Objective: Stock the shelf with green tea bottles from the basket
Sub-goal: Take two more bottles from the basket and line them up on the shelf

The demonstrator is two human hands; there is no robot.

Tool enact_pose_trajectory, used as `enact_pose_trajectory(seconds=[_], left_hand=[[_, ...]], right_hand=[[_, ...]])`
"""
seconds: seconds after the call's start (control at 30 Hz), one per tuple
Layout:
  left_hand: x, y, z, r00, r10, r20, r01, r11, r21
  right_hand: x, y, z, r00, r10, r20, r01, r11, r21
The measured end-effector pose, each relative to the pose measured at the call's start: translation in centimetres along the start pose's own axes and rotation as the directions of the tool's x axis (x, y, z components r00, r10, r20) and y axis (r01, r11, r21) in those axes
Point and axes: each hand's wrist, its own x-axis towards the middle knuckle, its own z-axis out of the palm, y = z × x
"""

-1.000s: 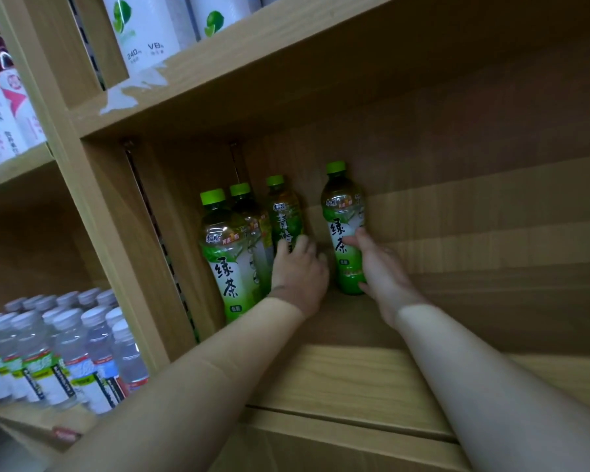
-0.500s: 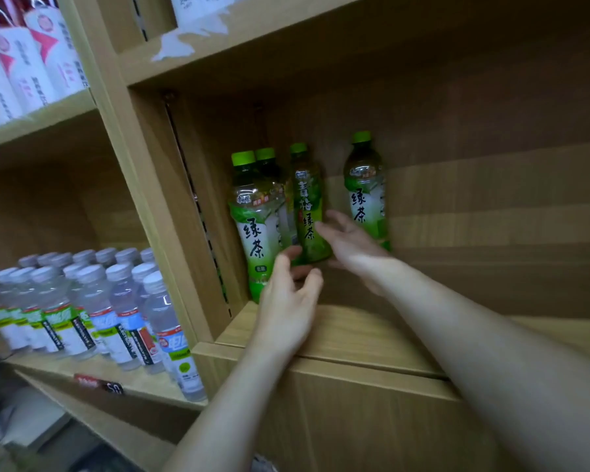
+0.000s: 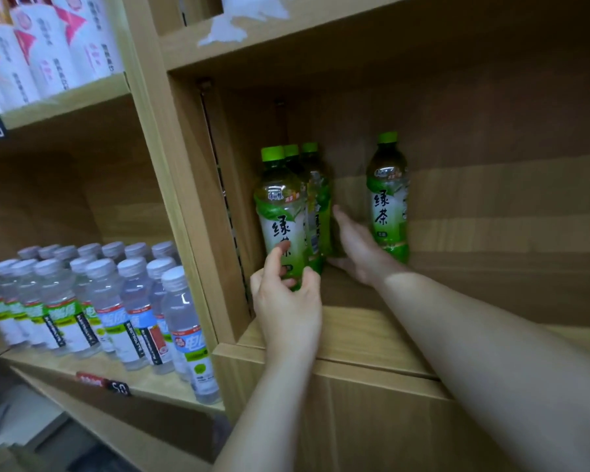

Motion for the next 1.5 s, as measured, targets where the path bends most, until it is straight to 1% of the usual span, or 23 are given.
enact_pose_trajectory(seconds=[0.1,0.17,0.23,0.33,0.47,0.53,0.57,0.63,0.67,0.77,0.87,0.97,1.1,1.17,1.2,1.23,1.27,1.3,1.33,1.37,1.4,1.47,1.5], left_hand=[[0.0,0.1,0.0,1.000,-0.008,0.002,0.008,1.000,-0.005],[0.0,0.1,0.0,1.000,-0.004,0.009,0.004,1.000,0.023],[-0.1,0.1,-0.1,1.000,0.002,0.022,-0.003,0.999,0.053],[-0.2,0.1,-0.1,0.998,0.012,0.062,-0.019,0.993,0.114],[-0.4,0.1,-0.2,0.991,0.052,0.120,-0.078,0.970,0.229],[-0.4,0.2,-0.2,0.988,0.046,0.145,-0.086,0.955,0.283],[-0.6,0.2,-0.3,0.986,0.044,0.162,-0.094,0.945,0.315],[-0.9,0.3,-0.4,0.978,0.061,0.198,-0.138,0.906,0.399],[-1.1,0.3,-0.6,0.973,0.076,0.216,-0.169,0.875,0.453],[-0.6,-0.1,-1.8,0.945,0.108,0.309,-0.283,0.743,0.607],[0.3,-0.4,-2.6,0.910,0.084,0.406,-0.363,0.636,0.681],[0.7,-0.7,-3.0,0.888,0.094,0.451,-0.412,0.602,0.685],[1.0,-1.0,-3.0,0.878,0.123,0.462,-0.430,0.623,0.654],[0.8,-1.0,-3.1,0.879,0.120,0.461,-0.420,0.650,0.633],[0.7,-0.9,-3.3,0.882,0.130,0.453,-0.419,0.657,0.627],[0.7,-0.9,-3.4,0.889,0.148,0.434,-0.415,0.663,0.623],[0.7,-0.8,-3.5,0.897,0.175,0.406,-0.411,0.669,0.620],[0.6,-0.7,-3.6,0.902,0.209,0.378,-0.413,0.675,0.612],[0.5,-0.5,-3.5,0.900,0.241,0.363,-0.423,0.681,0.598],[0.4,-0.4,-3.3,0.895,0.262,0.361,-0.436,0.690,0.578],[0.3,-0.4,-3.0,0.894,0.262,0.365,-0.435,0.707,0.558],[0.4,-0.9,-2.6,0.907,0.215,0.362,-0.392,0.747,0.537],[0.6,-1.1,-2.4,0.915,0.187,0.358,-0.364,0.764,0.533]], right_hand=[[0.1,0.0,0.4,0.998,0.042,0.049,-0.043,0.999,0.014],[0.3,0.0,0.5,0.998,0.052,0.038,-0.051,0.998,-0.029],[0.4,-0.1,0.6,1.000,0.019,0.008,-0.018,0.997,-0.080],[0.5,0.0,0.6,1.000,-0.008,0.019,0.010,0.995,-0.101],[0.5,0.0,0.6,0.999,0.007,0.054,-0.001,0.994,-0.109],[0.5,-0.2,0.7,0.999,-0.006,0.045,0.013,0.985,-0.171],[0.4,-0.4,0.7,1.000,-0.029,0.007,0.030,0.973,-0.230],[0.2,-1.0,0.6,0.992,-0.102,-0.078,0.073,0.946,-0.315],[0.1,-1.2,0.6,0.990,-0.121,-0.077,0.091,0.945,-0.315],[-1.1,-1.6,0.5,0.997,-0.056,0.057,0.068,0.965,-0.253],[-1.6,-1.4,-0.1,0.991,-0.004,0.133,0.030,0.981,-0.191],[-1.9,-1.5,-0.4,0.986,0.015,0.167,0.010,0.990,-0.144],[-2.6,-1.5,-0.8,0.982,0.026,0.189,0.005,0.986,-0.166],[-3.1,-1.9,-0.9,0.991,-0.019,0.134,0.044,0.981,-0.187],[-3.3,-2.2,-1.1,0.993,-0.098,0.061,0.108,0.977,-0.184],[-3.4,-2.4,-1.5,0.974,-0.214,-0.073,0.196,0.960,-0.202],[-3.4,-2.8,-2.3,0.910,-0.345,-0.228,0.282,0.921,-0.268],[-3.2,-3.2,-3.3,0.820,-0.458,-0.343,0.329,0.868,-0.371],[-3.0,-3.3,-4.4,0.747,-0.529,-0.404,0.338,0.824,-0.455],[-2.4,-3.0,-5.5,0.727,-0.535,-0.431,0.312,0.816,-0.487],[-1.8,-2.5,-6.4,0.758,-0.477,-0.445,0.256,0.845,-0.470],[-0.6,-0.9,-7.2,0.865,-0.276,-0.418,0.132,0.931,-0.340],[0.2,0.0,-7.3,0.905,-0.205,-0.372,0.084,0.945,-0.316]])
